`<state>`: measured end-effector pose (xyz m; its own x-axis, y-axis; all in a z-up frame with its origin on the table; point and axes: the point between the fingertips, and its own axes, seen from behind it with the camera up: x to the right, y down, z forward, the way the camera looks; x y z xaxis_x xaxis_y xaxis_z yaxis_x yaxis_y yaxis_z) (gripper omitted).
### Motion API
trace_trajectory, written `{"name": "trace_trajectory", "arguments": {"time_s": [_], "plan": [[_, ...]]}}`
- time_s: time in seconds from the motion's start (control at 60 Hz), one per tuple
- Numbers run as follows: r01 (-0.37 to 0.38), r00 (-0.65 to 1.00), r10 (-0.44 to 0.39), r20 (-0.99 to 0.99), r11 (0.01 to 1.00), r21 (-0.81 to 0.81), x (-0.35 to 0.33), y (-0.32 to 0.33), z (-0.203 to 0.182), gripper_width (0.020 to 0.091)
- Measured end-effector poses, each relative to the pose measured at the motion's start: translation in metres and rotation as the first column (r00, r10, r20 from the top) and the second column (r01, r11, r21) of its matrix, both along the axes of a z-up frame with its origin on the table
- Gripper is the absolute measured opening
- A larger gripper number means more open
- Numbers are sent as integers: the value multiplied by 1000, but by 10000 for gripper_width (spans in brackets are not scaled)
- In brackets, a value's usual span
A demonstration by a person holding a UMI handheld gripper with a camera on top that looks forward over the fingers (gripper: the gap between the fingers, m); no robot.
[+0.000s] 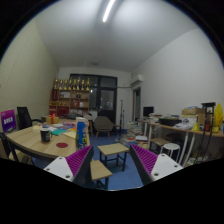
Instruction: Pour water
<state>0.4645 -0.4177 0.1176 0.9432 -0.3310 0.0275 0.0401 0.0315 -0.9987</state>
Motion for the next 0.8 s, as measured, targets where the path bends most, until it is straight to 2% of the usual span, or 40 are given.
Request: {"name": "trace_trajectory", "arguments": {"time_s": [0.033, 0.35, 0.583, 0.7, 0.8], "plan": [[-16, 1000, 16, -6, 1000, -11, -15, 11, 10, 830], [-137, 990, 136, -32, 990, -36, -83, 170, -19, 826], [-79, 997, 78, -12, 995, -66, -89, 266, -31, 830], [-26, 998, 20, -59, 995, -95, -79, 302, -42, 828], [-14, 996, 5, -93, 995, -103, -87, 335, -52, 828]]}}
